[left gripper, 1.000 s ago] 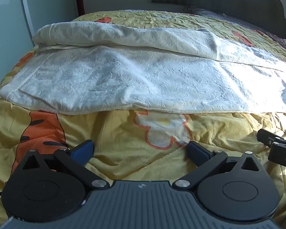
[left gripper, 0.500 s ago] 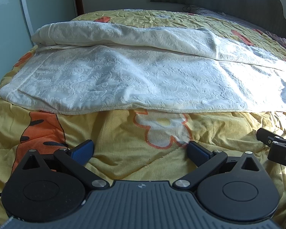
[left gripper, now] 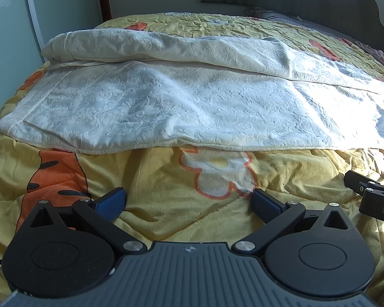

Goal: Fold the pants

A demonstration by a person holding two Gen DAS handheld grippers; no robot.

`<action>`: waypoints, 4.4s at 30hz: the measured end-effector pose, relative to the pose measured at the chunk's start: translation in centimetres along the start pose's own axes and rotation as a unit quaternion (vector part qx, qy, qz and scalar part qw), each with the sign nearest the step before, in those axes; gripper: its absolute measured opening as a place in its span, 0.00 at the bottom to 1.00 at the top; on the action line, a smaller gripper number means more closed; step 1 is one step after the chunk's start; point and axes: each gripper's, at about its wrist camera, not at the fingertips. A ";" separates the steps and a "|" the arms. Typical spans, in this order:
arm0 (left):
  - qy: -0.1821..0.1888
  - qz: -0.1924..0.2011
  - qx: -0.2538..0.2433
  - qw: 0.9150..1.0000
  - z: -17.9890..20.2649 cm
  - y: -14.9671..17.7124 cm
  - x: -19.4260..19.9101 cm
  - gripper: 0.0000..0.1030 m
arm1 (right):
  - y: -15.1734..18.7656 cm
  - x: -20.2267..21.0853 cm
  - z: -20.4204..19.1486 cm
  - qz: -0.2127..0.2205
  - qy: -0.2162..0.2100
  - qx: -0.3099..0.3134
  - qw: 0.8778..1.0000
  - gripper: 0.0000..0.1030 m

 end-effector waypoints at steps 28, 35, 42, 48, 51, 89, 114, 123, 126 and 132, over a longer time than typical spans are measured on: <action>0.000 0.001 0.000 1.000 0.0 0.1 0.0 1.00 | 0.0 0.0 0.0 0.000 0.000 0.000 1.000 1.00; 0.006 0.005 -0.007 1.000 -0.2 0.4 0.2 1.00 | 0.0 0.0 0.0 0.000 0.000 0.000 1.000 1.00; 0.011 0.015 -0.017 1.000 -0.4 1.0 0.4 1.00 | 0.0 0.0 0.0 -0.001 0.000 0.001 1.000 1.00; 0.017 0.030 -0.031 0.999 -0.4 1.4 0.3 1.00 | 0.2 0.2 0.0 0.009 0.000 0.004 1.000 1.00; 0.036 0.033 -0.040 0.998 -1.2 1.6 1.0 0.99 | -0.4 0.6 -0.2 -0.011 0.002 0.016 1.000 1.00; 0.171 -0.078 0.083 0.979 -28.5 -30.4 -16.9 0.27 | -15.2 -2.5 -6.2 0.045 -0.156 0.186 0.969 1.00; 0.185 0.298 -0.087 0.932 -23.8 -15.8 0.9 0.09 | -31.8 -19.5 -5.8 -0.166 -0.236 0.341 0.895 0.85; 0.185 0.293 -0.065 0.936 -24.4 -14.3 1.0 0.09 | -32.2 -21.2 -6.8 -0.202 -0.227 0.382 0.873 0.52; 0.185 0.292 -0.062 0.936 -24.4 -14.3 1.0 0.09 | -31.8 -21.8 -7.1 -0.209 -0.227 0.384 0.870 0.51; 0.179 0.283 -0.048 0.941 -24.6 -14.6 0.9 0.09 | -31.8 -19.6 -7.0 -0.191 -0.223 0.397 0.869 0.05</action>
Point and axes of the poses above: each gripper's, at about its wrist camera, not at the fingertips, and x roughly against the way its jaws point, z to its right, y to its underside, and after that the axes turned 9 degrees about -z, right-handed
